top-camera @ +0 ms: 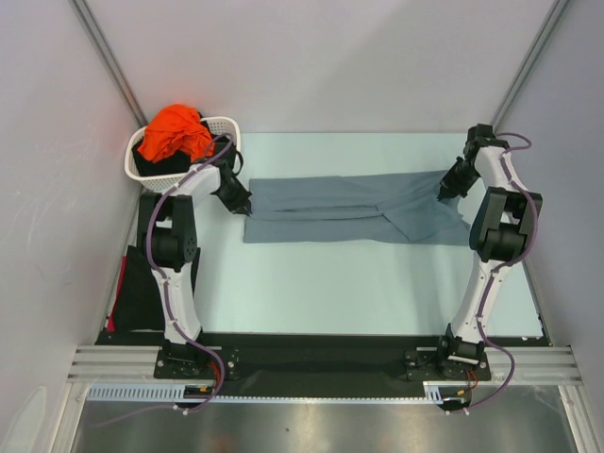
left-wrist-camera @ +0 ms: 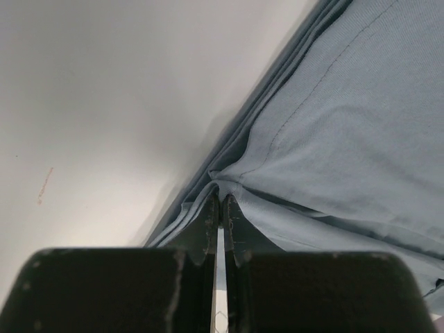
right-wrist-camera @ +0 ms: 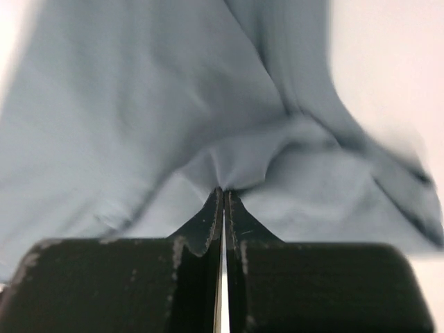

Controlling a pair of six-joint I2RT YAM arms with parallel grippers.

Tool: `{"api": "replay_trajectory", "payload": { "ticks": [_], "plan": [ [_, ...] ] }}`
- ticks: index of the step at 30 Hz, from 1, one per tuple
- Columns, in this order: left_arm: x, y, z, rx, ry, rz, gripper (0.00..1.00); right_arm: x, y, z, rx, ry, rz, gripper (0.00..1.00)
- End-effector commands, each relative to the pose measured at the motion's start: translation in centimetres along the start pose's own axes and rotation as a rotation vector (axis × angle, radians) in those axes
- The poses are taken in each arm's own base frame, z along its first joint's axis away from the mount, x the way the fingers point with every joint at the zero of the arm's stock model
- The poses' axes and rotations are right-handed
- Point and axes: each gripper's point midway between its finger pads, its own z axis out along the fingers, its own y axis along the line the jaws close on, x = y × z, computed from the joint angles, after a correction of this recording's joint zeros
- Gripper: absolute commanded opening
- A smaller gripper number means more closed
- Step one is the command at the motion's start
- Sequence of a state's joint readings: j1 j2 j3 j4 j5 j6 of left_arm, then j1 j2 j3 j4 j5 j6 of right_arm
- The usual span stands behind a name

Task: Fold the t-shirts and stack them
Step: Fold the tshirt

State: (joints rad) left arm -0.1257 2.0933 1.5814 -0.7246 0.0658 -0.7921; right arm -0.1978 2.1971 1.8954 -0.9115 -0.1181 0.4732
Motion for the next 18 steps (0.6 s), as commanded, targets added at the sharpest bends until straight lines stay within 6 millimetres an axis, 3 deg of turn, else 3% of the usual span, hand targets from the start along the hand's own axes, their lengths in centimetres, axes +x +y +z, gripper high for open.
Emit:
{"api": "replay_trajectory", "payload": {
  "ticks": [1, 4, 6, 7, 8, 13, 14, 15, 18],
  "plan": [
    [-1.2, -0.7, -3.7, 0.061, -0.062, 0.015, 0.00, 1.3, -1.8, -4.6, 0.097, -0.026, 0.041, 0.00],
    [0.3, 1.0, -3.8, 0.029, -0.046, 0.029, 0.00, 4.4, -4.1, -5.1, 0.194, 0.040, 0.044, 0.00],
    [1.0, 1.4, -4.7, 0.042, -0.056, 0.036, 0.00, 5.4, -4.3, -7.1, 0.189, 0.004, 0.039, 0.00],
    [2.4, 2.7, -4.3, 0.020, -0.031, 0.034, 0.00, 7.2, -5.5, -6.8, 0.214, 0.032, 0.046, 0.00],
    [2.5, 2.6, -5.4, 0.049, -0.055, 0.038, 0.00, 7.3, -5.4, -8.7, 0.186, -0.015, 0.053, 0.00],
    [5.9, 5.6, -6.5, 0.044, -0.046, 0.043, 0.00, 11.5, -7.8, -10.4, 0.182, 0.000, 0.077, 0.00],
    [6.3, 6.1, -6.8, 0.043, -0.044, 0.045, 0.00, 13.5, -9.0, -10.1, 0.209, 0.051, 0.085, 0.00],
    [6.5, 6.2, -7.7, 0.061, -0.060, 0.048, 0.00, 14.0, -9.3, -11.0, 0.199, 0.034, 0.089, 0.00],
    [8.6, 7.6, -8.0, 0.062, -0.042, 0.043, 0.00, 16.4, -11.0, -12.1, 0.205, 0.033, 0.121, 0.00]
  ]
}}
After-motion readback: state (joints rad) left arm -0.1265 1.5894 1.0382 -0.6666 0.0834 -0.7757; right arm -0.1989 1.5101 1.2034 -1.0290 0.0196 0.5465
